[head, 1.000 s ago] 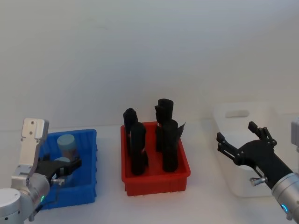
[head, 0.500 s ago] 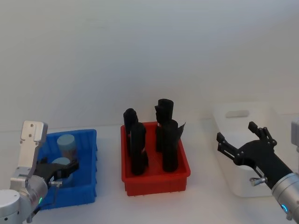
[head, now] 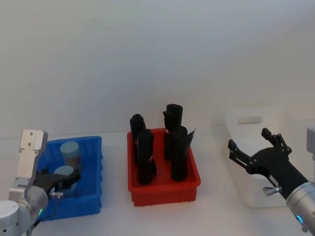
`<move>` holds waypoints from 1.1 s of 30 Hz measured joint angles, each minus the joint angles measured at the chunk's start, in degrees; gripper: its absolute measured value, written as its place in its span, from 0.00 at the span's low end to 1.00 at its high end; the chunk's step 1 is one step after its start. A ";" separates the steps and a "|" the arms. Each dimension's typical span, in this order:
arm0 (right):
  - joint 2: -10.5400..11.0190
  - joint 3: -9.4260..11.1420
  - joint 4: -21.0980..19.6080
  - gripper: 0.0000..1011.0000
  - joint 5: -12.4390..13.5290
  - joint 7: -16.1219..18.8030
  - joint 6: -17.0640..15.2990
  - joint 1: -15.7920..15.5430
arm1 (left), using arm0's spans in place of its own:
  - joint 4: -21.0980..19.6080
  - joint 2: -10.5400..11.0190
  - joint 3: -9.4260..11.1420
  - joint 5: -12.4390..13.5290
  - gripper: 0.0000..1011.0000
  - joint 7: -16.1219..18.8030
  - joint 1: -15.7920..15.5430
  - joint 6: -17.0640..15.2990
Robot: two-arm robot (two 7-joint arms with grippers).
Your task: Pick the cotton swabs from the blue box and place them into the white box.
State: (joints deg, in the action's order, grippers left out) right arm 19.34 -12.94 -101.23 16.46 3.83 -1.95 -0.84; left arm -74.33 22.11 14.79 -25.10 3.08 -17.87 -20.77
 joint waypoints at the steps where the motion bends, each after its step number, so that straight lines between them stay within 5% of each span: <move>1: 0.00 0.00 0.00 0.99 0.00 0.00 0.00 0.00 | 0.23 -0.03 -0.07 -0.17 0.97 -0.24 -0.05 0.15; 14: 0.00 0.00 0.00 0.99 0.00 0.00 0.00 0.00 | 2.07 -0.26 -0.58 -2.04 0.64 -3.15 -0.40 2.27; 33: 0.00 0.00 0.00 0.99 0.00 0.00 0.00 0.00 | 1.25 -0.16 -1.07 -2.64 0.64 -5.35 -0.18 3.91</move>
State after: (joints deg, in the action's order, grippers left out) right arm 19.33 -12.94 -101.23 16.46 3.82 -1.95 -0.84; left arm -73.08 21.95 13.72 -27.74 -2.27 -18.04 -16.86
